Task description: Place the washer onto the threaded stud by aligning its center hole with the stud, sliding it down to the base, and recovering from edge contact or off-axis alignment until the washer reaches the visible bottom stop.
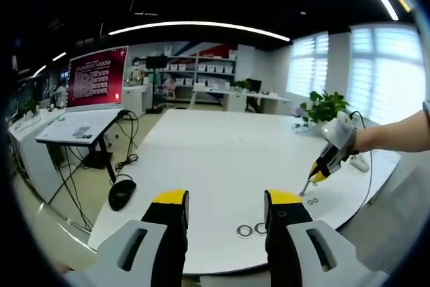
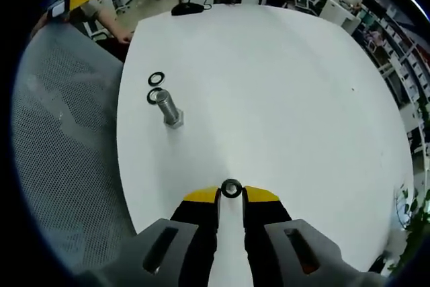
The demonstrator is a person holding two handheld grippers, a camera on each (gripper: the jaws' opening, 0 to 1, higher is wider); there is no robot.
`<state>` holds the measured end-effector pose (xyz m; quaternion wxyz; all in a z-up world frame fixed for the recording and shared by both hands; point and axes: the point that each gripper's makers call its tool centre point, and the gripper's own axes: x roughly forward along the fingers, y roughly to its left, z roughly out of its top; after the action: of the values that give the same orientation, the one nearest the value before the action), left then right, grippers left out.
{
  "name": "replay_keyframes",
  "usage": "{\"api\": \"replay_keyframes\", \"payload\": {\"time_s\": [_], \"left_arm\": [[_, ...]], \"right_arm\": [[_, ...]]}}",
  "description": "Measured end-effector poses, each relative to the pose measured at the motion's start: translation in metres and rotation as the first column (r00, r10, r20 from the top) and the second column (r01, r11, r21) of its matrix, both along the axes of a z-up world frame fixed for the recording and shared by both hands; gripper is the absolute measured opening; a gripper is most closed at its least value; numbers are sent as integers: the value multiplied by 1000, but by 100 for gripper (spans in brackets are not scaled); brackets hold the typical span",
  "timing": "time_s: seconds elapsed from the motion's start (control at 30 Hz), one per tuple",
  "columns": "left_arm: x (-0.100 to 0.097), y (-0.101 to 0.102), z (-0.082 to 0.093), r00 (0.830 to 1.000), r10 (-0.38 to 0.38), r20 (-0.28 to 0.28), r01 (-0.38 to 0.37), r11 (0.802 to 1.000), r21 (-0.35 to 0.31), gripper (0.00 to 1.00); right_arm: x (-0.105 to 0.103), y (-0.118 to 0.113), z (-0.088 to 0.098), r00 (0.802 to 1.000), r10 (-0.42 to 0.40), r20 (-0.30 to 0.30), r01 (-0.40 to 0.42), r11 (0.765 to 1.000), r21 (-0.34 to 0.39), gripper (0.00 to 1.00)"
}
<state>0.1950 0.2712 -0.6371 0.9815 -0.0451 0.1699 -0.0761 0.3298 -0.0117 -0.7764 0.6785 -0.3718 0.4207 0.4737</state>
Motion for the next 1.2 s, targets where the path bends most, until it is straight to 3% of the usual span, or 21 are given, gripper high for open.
{"api": "replay_keyframes", "payload": {"time_s": [0.5, 1.2], "left_arm": [[0, 0, 0, 1000, 0, 1, 0, 1000, -2, 43], [1, 2, -1, 1000, 5, -8, -5, 1000, 0, 43]], "right_arm": [[3, 0, -7, 1000, 13, -22, -14, 999, -35, 15], [1, -2, -52, 997, 10, -74, -18, 993, -119, 14]]}}
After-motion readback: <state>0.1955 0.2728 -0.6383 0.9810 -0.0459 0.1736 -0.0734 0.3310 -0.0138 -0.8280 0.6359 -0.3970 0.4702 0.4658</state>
